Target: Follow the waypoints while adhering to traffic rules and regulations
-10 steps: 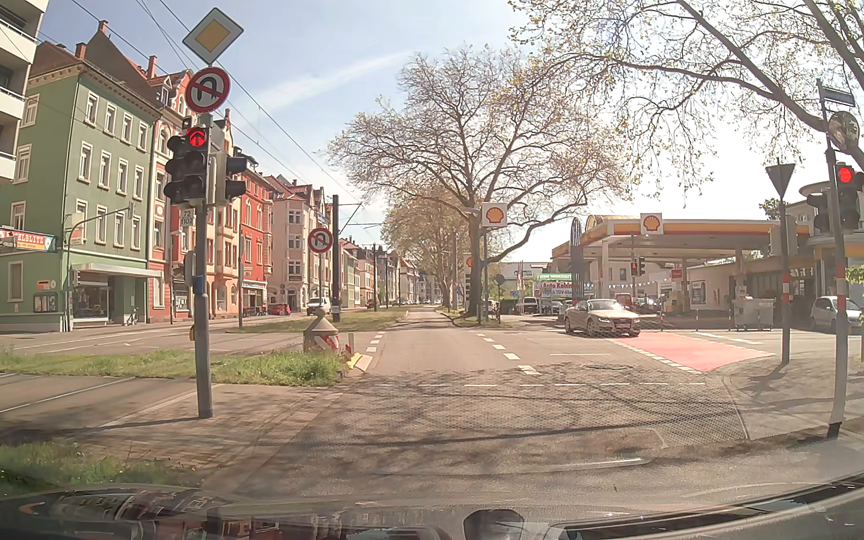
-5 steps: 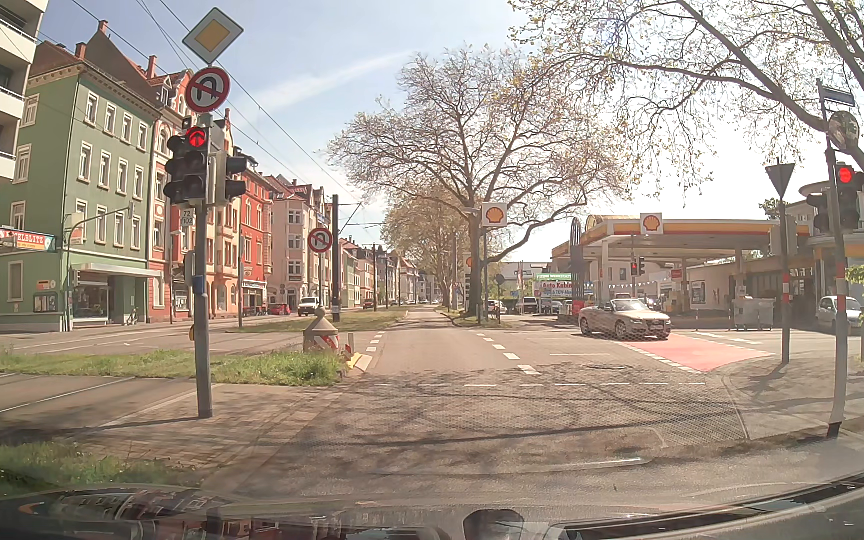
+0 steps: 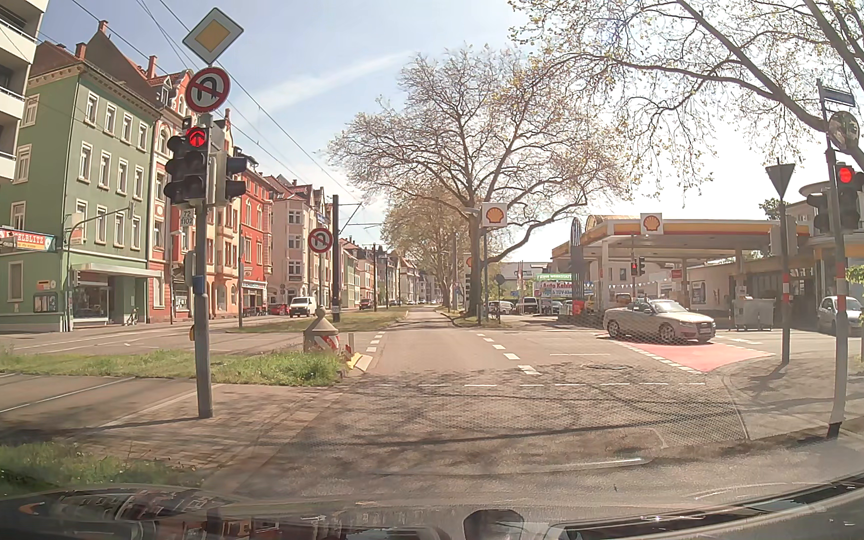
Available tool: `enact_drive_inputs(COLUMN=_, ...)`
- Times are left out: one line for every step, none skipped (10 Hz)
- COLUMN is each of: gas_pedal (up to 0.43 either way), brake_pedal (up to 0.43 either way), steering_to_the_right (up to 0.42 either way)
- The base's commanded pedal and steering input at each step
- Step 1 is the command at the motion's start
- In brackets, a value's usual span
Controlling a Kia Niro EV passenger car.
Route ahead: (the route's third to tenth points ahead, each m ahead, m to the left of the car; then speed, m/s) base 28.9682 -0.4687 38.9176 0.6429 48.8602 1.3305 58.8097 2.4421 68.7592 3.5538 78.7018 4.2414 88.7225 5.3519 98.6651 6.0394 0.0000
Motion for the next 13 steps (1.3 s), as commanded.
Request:
enact_drive_inputs(gas_pedal=0.0, brake_pedal=0.22, steering_to_the_right=-0.003)
enact_drive_inputs(gas_pedal=0.0, brake_pedal=0.22, steering_to_the_right=-0.003)
enact_drive_inputs(gas_pedal=0.0, brake_pedal=0.22, steering_to_the_right=-0.003)
enact_drive_inputs(gas_pedal=0.0, brake_pedal=0.22, steering_to_the_right=-0.003)
enact_drive_inputs(gas_pedal=0.0, brake_pedal=0.22, steering_to_the_right=-0.003)
enact_drive_inputs(gas_pedal=0.0, brake_pedal=0.22, steering_to_the_right=-0.003)
enact_drive_inputs(gas_pedal=0.0, brake_pedal=0.22, steering_to_the_right=-0.003)
enact_drive_inputs(gas_pedal=0.0, brake_pedal=0.22, steering_to_the_right=-0.003)
enact_drive_inputs(gas_pedal=0.0, brake_pedal=0.22, steering_to_the_right=-0.003)
enact_drive_inputs(gas_pedal=0.0, brake_pedal=0.22, steering_to_the_right=-0.003)
enact_drive_inputs(gas_pedal=0.0, brake_pedal=0.226, steering_to_the_right=-0.003)
enact_drive_inputs(gas_pedal=0.0, brake_pedal=0.22, steering_to_the_right=-0.003)
enact_drive_inputs(gas_pedal=0.0, brake_pedal=0.22, steering_to_the_right=-0.003)
